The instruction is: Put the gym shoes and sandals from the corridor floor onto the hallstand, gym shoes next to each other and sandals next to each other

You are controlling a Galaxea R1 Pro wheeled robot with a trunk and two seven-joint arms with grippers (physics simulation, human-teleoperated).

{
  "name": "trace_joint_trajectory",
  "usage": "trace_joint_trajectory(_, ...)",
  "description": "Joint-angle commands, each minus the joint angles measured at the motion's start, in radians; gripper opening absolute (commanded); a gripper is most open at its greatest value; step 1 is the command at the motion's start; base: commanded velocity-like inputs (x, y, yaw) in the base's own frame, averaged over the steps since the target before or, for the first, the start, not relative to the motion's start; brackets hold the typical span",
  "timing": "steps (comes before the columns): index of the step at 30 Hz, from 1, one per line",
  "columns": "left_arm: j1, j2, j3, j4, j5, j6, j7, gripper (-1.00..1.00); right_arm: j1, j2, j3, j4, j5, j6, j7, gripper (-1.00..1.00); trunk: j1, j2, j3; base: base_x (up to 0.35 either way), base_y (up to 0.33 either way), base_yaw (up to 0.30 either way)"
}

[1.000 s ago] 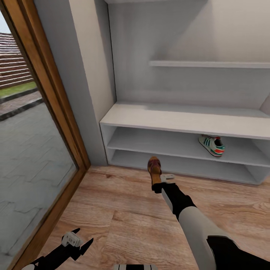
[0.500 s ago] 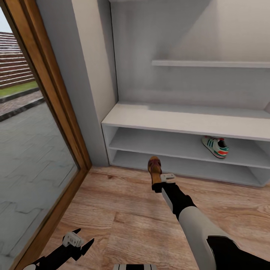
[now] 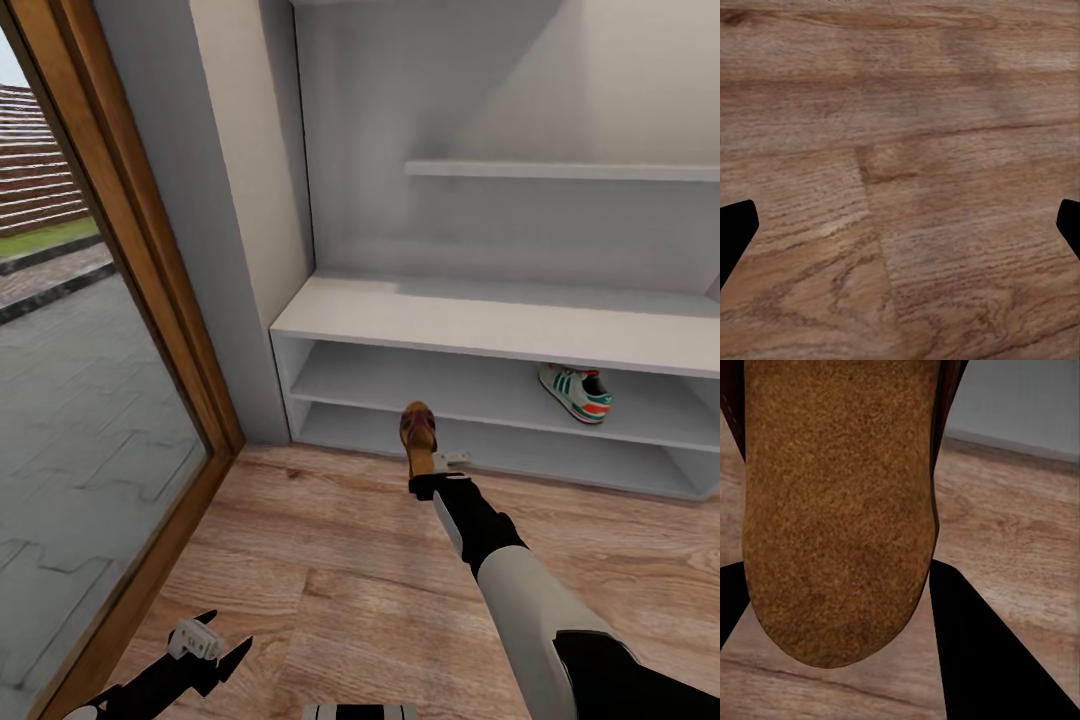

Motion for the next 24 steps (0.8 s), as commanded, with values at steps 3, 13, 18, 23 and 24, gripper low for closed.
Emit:
trace_joint_trajectory(3, -0.001, -0.001, 0.003, 0.001, -0.011, -0.009, -0.003, 1.00, -0.001, 0.001, -0.006, -0.003, 0.007, 0.006, 0.001, -1.00, 0.000, 0.000, -0.001, 0.224, 0.000, 0.000)
trace_joint_trajectory(13, -0.001, -0.001, 0.003, 0.001, -0.013, -0.009, -0.003, 1.00, 0.000, 0.001, -0.006, -0.001, 0.007, 0.005, 0.001, -1.00, 0.000, 0.000, -0.001, 0.104, 0.000, 0.000)
trace_joint_trajectory(18, -0.001, -0.001, 0.003, 0.001, -0.015, -0.009, -0.003, 1.00, 0.000, 0.001, -0.006, -0.001, 0.007, 0.005, 0.001, -1.00, 0.000, 0.000, -0.001, 0.139, -0.052, 0.000)
trace_joint_trajectory(23, -0.001, -0.001, 0.003, 0.001, -0.015, -0.010, -0.003, 1.00, 0.000, 0.001, -0.006, -0.003, 0.007, 0.005, 0.001, -1.00, 0.000, 0.000, -0.001, 0.183, -0.086, 0.000)
trace_joint_trajectory(24, -0.001, -0.001, 0.003, 0.001, -0.015, -0.010, -0.003, 1.00, 0.000, 0.001, -0.006, -0.003, 0.008, 0.005, 0.001, -1.00, 0.000, 0.000, -0.001, 0.122, -0.044, 0.000)
